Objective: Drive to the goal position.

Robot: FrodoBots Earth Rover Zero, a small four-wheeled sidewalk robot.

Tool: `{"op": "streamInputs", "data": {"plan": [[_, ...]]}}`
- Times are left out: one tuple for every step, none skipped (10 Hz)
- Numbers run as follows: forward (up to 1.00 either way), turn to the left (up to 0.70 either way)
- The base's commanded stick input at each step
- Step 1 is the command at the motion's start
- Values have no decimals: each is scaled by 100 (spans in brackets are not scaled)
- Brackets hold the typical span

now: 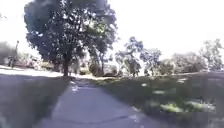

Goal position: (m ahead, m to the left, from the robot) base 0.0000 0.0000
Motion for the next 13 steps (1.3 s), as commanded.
{"op": "streamInputs", "data": {"plan": [[-5, -48], [-5, 0], [-5, 18], [-5, 50], [-5, 81], [-5, 85], [-5, 85], [-5, 80], [-5, 54], [-5, 25], [-5, 5], [-5, 42], [-5, 85]]}}
